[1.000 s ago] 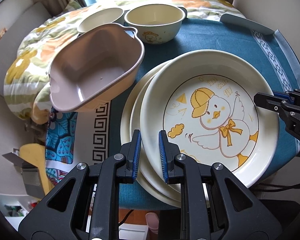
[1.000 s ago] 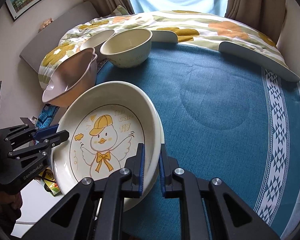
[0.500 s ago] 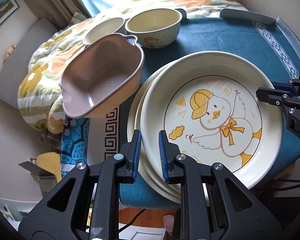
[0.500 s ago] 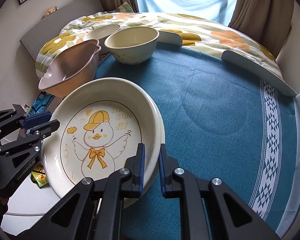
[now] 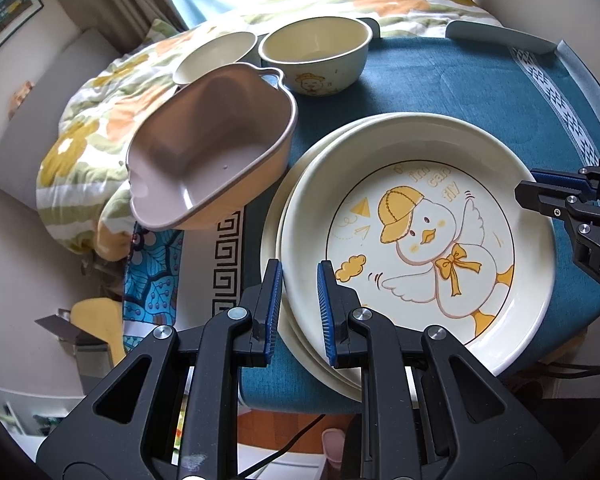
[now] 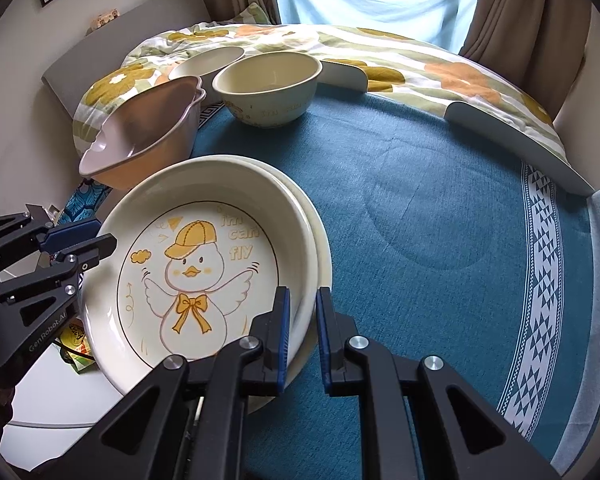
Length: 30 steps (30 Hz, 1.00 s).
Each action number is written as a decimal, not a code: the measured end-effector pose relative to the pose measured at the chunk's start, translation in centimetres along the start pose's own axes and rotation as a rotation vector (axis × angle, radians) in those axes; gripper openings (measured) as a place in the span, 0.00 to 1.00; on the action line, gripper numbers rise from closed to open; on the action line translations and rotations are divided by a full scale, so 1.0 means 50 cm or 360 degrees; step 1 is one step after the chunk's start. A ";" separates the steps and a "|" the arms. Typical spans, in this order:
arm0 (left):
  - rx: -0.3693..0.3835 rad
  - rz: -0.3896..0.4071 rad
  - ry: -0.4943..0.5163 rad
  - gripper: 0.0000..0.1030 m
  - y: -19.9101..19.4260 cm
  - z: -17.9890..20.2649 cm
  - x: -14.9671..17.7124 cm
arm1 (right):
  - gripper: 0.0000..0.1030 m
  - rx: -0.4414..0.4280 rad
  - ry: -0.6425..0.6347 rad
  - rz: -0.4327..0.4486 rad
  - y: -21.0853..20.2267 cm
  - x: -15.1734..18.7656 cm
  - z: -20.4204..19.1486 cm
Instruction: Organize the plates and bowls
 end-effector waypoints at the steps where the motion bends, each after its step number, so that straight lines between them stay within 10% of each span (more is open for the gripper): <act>1: 0.0022 0.0016 -0.0024 0.15 -0.007 0.000 -0.004 | 0.11 -0.0005 0.0014 0.0026 -0.006 -0.005 0.001; 8: -0.0051 0.0106 -0.0152 0.16 -0.074 -0.035 -0.046 | 0.22 -0.0149 0.0096 0.0198 -0.068 -0.069 0.007; 10: -0.0095 0.0109 -0.0202 0.16 -0.085 -0.056 -0.054 | 0.77 -0.0175 0.0101 0.0257 -0.084 -0.092 0.008; 12: -0.0107 0.0116 -0.0261 0.16 -0.091 -0.076 -0.058 | 0.94 -0.0196 0.0094 0.0337 -0.099 -0.115 0.007; 22: -0.0011 0.0105 -0.0542 0.20 -0.071 -0.172 -0.063 | 0.94 -0.0276 0.0058 0.0370 -0.064 -0.185 -0.036; 25: 0.0048 0.0119 -0.0648 0.92 -0.062 -0.201 -0.068 | 0.94 -0.0307 0.0043 0.0363 -0.045 -0.205 -0.058; 30: 0.0019 0.0107 -0.0734 0.98 -0.039 -0.256 -0.075 | 0.94 -0.0340 0.0021 0.0335 -0.014 -0.242 -0.087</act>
Point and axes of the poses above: each gripper's, at about its wrist camera, not at the fingertips, and y roughly the way its jaws point, z to its right, x to its underside, the point moved 7 cm from there along y, roughly the way its jaws point, and after that the axes turned 14 degrees about z, right-handed, at the moved point
